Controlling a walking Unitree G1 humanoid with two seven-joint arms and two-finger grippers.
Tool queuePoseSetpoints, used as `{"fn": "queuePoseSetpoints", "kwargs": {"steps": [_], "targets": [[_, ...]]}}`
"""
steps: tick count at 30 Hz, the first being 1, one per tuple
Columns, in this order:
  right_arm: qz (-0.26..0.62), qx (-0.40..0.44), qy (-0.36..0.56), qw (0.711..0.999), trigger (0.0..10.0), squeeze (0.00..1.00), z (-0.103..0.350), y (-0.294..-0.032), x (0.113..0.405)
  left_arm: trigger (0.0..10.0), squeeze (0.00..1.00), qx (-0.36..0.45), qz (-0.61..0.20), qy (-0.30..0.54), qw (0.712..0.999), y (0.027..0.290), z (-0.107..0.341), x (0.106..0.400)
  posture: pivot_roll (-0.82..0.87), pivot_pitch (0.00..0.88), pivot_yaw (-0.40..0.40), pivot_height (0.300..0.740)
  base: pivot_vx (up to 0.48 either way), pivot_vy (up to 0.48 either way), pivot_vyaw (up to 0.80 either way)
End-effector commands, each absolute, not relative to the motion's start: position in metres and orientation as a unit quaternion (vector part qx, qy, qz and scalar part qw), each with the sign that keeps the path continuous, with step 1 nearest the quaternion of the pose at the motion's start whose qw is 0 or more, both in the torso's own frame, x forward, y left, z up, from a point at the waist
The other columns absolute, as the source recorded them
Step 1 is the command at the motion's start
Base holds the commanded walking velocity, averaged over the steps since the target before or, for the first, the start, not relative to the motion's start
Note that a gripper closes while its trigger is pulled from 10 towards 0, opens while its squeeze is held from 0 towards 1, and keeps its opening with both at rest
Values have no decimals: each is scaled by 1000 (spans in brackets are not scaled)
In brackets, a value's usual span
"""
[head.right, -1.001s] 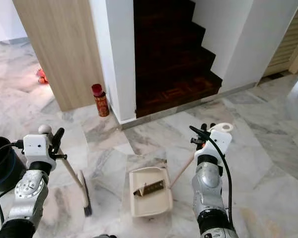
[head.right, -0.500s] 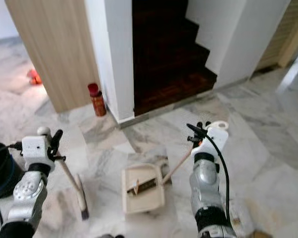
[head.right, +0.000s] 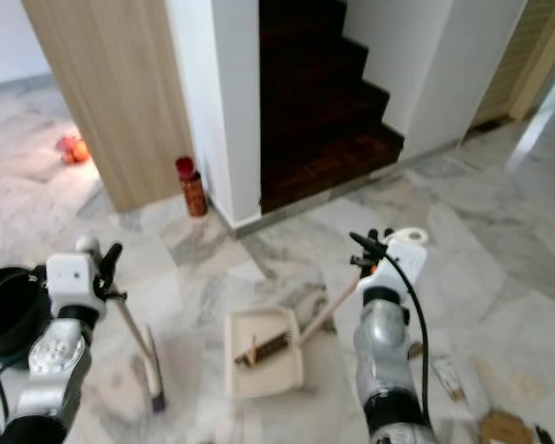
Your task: Sweep floor
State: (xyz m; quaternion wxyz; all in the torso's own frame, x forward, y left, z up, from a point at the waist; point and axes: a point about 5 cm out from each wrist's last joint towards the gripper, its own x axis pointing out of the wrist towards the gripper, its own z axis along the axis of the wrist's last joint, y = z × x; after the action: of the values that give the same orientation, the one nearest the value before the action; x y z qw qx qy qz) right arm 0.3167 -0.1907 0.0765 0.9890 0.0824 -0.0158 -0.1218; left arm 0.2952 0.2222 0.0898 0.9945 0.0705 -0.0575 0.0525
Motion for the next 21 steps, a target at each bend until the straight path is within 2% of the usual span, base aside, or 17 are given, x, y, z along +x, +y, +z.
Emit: {"fn": "queuePoseSetpoints", "kwargs": {"steps": [1,11,17,21], "targets": [[-115,78,-37,990,10000,0,88,-188,323,10000,0,72,55,-77,993,224,99,298,66,0,-28,740,0,307,0],[-110,75,-36,990,10000,0,89,-184,324,10000,0,73,57,-76,993,225,101,297,73,0,-28,740,0,309,0],[-109,77,-35,990,10000,0,89,-184,324,10000,0,73,58,-75,993,225,101,297,75,0,-29,740,0,309,483],[-109,77,-34,990,10000,0,89,-184,325,10000,0,73,59,-74,993,225,101,297,76,0,-29,740,0,307,0]]}}
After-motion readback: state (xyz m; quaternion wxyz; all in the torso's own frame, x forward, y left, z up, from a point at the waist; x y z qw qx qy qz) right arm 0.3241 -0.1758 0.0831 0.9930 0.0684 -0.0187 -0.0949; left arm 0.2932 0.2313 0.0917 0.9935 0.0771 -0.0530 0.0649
